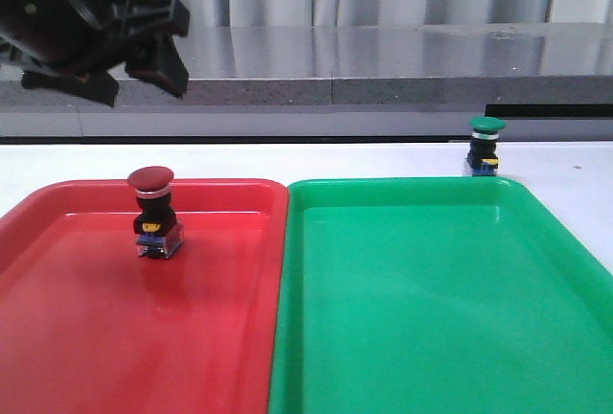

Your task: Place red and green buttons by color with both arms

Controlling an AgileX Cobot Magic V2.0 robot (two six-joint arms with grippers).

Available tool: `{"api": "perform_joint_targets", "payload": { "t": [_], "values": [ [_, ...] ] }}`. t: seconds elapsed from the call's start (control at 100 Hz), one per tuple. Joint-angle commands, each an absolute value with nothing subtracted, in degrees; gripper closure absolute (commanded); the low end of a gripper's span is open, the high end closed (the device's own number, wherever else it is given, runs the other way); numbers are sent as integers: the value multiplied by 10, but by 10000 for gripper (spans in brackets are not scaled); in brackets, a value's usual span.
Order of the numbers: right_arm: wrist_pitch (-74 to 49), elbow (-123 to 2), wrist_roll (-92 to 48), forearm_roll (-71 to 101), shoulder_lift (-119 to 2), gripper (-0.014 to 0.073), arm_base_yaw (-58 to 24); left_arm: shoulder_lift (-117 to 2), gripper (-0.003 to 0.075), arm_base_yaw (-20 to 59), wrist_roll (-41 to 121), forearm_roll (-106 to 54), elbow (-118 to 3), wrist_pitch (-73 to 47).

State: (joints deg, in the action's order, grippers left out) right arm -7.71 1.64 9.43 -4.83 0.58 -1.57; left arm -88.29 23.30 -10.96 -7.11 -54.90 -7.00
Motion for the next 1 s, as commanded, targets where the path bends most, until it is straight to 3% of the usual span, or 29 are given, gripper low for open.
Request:
{"api": "perform_joint_targets", "payload": {
  "t": [0.0,0.45,0.99],
  "values": [
    [-27,8,91,-49,15,661,-12,-826,235,216,-115,-70,-562,-31],
    [-27,8,91,-49,15,661,-12,-594,235,104,-115,-24,-432,-26],
    [-27,8,91,-49,15,661,-12,-242,236,95,-115,-25,-160,0]
  ]
}}
